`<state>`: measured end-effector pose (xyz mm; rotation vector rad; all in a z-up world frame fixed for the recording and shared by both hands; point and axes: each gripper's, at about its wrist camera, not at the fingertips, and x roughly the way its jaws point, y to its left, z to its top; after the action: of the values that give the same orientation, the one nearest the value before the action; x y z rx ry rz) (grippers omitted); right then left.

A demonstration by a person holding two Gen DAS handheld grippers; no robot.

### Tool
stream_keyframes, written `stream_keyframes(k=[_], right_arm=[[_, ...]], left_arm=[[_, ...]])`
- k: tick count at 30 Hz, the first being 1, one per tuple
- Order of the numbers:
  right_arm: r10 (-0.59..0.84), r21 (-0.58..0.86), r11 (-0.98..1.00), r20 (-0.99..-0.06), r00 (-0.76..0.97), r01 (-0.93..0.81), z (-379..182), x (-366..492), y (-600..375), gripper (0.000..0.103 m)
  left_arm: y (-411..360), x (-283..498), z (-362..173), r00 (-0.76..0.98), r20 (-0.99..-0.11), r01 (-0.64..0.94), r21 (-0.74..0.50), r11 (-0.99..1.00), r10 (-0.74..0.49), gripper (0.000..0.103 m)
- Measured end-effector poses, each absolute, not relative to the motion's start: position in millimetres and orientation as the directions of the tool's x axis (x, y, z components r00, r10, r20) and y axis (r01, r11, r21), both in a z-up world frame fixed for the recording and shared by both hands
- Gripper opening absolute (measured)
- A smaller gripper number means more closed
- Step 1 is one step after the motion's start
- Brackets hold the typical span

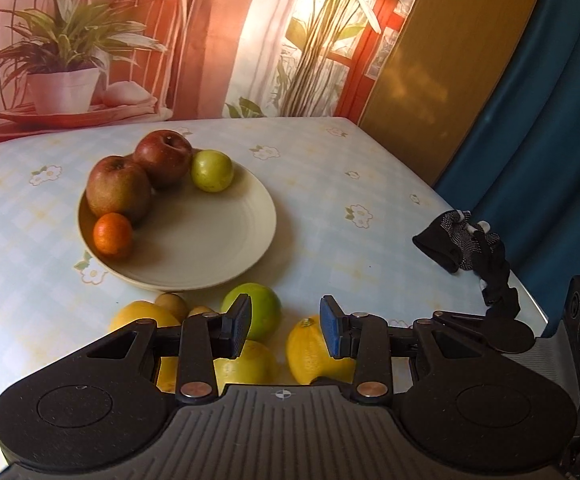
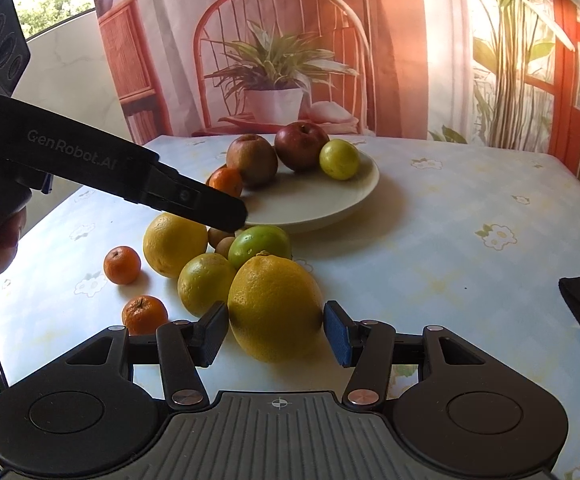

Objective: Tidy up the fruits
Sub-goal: 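Close the right and left tools together on the yellow lemon, then carry the yellow lemon onto the plate beside the apples and open both tools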

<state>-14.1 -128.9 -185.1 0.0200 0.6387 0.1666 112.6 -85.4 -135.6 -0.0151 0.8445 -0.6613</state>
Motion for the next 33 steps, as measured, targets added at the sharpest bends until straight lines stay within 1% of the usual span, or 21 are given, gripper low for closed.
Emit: stream_keyframes(k=[2,5,10,14,17,26,28,33], right_arm=[[0.162,0.065,0.986,-0.591,0.79,-0.154,-185,-14,-129,0.049],[0.161,0.043,0.985,-0.593,0.789,-0.168,-186,-16,-127,0.049],[0.171,0.065,0.984,-0.594,0.786,-0.165,-188,-19,-132,0.049],[0.174,0.085,0.984,-0.6,0.781,-0.154,-193,-23,-136,0.049],[0.19,0.126,0.982,-0.602,0.775,-0.143,-197,-23,-143,0.049],[0.235,0.204,0.969,-0.58,0.78,-0.14,-205,-22,-151,0.049],[0.247,0.221,0.965,-0.574,0.781,-0.143,-206,-23,-152,0.045],[0.254,0.244,0.96,-0.569,0.782,-0.135,-203,-23,-153,0.044]], left_arm=[[-92,114,-143,0.432,-0.683,0.541,-0.326,0.775,-0.589,0.039],[-97,118,-154,0.398,-0.688,0.516,-0.379,0.768,-0.607,0.039],[-102,121,-164,0.367,-0.706,0.508,-0.393,0.766,-0.605,0.039],[-102,123,-165,0.364,-0.702,0.509,-0.401,0.762,-0.612,0.039],[-103,124,-166,0.365,-0.699,0.51,-0.402,0.76,-0.615,0.039],[-104,123,-164,0.371,-0.695,0.517,-0.396,0.759,-0.615,0.039],[-104,122,-164,0.373,-0.694,0.518,-0.394,0.759,-0.615,0.039],[-104,122,-163,0.379,-0.689,0.515,-0.398,0.759,-0.618,0.039]])
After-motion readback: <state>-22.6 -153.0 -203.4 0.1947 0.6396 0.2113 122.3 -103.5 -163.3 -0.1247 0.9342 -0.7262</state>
